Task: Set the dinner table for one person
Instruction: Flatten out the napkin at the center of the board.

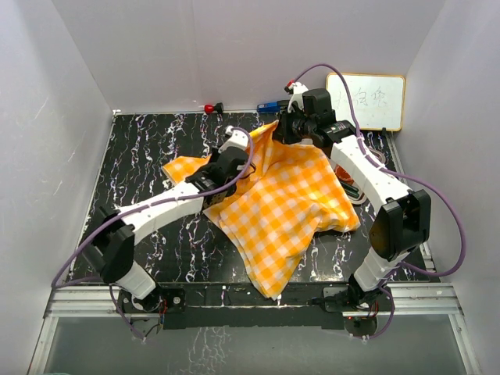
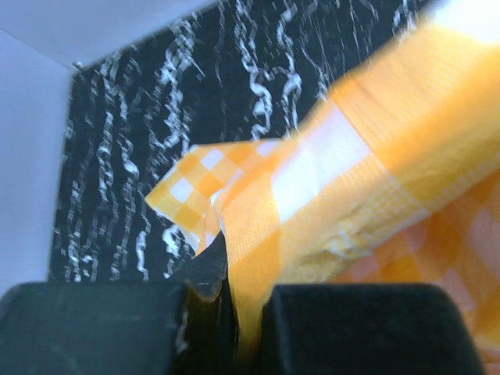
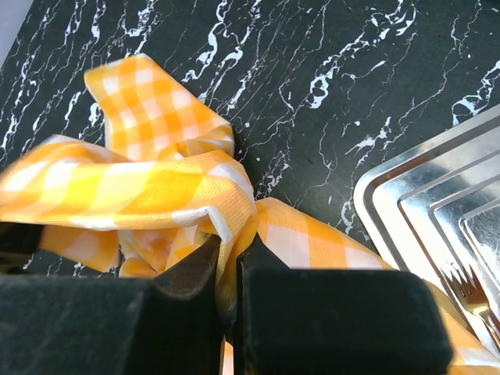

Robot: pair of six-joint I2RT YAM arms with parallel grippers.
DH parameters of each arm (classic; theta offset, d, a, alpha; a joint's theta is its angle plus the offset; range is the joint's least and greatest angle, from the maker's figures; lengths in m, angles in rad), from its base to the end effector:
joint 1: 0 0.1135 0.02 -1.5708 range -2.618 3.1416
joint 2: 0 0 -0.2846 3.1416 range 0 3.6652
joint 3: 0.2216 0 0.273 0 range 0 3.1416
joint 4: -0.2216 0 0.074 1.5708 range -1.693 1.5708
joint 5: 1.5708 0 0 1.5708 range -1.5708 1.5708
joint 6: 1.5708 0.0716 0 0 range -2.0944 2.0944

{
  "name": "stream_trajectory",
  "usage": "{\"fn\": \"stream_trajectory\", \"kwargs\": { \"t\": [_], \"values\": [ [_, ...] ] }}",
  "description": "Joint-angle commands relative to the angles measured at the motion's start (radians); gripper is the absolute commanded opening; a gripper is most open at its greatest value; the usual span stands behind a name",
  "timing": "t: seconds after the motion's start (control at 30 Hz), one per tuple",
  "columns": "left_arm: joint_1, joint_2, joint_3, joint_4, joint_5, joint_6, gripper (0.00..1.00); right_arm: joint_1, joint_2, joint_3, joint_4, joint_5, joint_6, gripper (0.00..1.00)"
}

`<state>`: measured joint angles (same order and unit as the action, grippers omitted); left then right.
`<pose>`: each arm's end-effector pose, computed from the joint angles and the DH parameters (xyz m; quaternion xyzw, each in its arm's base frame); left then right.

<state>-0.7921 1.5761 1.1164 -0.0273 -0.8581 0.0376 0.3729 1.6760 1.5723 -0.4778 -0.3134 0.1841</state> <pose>0.3150 -0.2421 0.2772 0.1177 0.7995 0.1586 0.5673 0.4015 0.1808 0.3506 -0.1557 0.8585 0.2610 0.4131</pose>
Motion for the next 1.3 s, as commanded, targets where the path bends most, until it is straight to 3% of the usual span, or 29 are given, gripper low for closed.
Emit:
{"fn": "stream_trajectory", "kwargs": {
  "t": [0.0,0.03,0.1,0.17,0.4,0.6,0.97,1.27],
  "values": [
    [0.002,-0.170,0.161,-0.036,-0.093,0.083,0.00,0.005,-0.034,0.033,0.033,0.025,-0.012,0.00],
    [0.002,-0.190,0.188,-0.039,-0.111,0.107,0.00,0.005,-0.028,0.033,0.033,0.016,-0.009,0.01],
    [0.002,-0.217,0.228,-0.037,-0.145,0.147,0.00,0.006,-0.021,0.020,0.043,-0.018,-0.004,0.27],
    [0.004,-0.253,0.249,-0.019,-0.178,0.188,0.00,0.006,-0.017,0.000,0.069,-0.048,0.007,0.35],
    [0.012,-0.267,0.256,0.038,-0.307,0.310,0.00,0.006,0.003,0.017,0.065,0.005,0.004,0.46],
    [0.047,-0.277,0.258,-0.025,-0.306,0.253,0.00,0.005,-0.034,0.016,-0.051,0.191,-0.060,0.53],
    [0.192,-0.254,0.311,-0.130,-0.315,0.187,0.00,0.002,-0.260,-0.368,-0.044,0.452,0.009,0.69],
    [0.249,-0.250,0.310,-0.177,-0.291,0.139,0.00,-0.003,-0.361,-0.520,-0.035,0.500,0.036,0.74]
  ]
}}
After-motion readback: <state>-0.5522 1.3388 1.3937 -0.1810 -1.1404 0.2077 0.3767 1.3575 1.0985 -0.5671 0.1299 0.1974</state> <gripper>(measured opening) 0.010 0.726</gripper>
